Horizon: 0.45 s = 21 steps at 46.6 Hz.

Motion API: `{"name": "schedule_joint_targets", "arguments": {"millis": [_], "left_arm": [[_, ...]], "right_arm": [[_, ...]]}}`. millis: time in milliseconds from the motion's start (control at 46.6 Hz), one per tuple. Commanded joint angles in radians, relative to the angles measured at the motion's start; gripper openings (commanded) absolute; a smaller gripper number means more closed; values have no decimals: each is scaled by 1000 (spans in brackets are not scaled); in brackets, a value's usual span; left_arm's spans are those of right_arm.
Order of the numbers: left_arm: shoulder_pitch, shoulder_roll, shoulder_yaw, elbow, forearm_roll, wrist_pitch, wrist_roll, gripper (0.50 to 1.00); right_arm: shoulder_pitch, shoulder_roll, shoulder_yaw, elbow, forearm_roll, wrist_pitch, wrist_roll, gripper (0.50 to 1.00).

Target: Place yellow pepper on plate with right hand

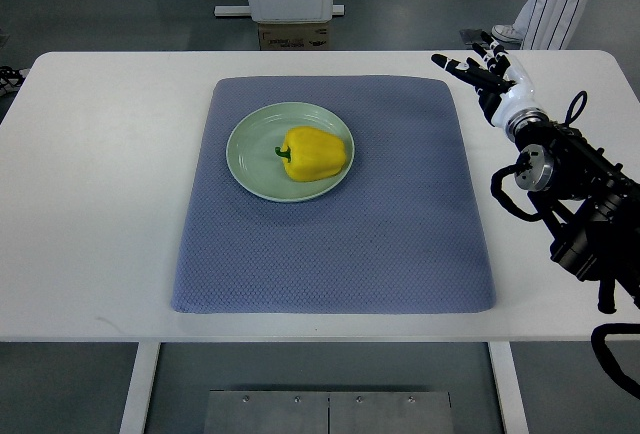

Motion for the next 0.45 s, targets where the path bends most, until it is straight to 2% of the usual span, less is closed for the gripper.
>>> {"name": "schedule_joint_targets", "arguments": {"millis": [0,429], "left_arm": [[0,0,0,-1,0,0,0,1000],[0,0,0,0,0,0,0,1000]], "right_arm": [[-7,8,17,1,2,0,-1,1000],[-33,15,32,4,2,0,0,1000]]}}
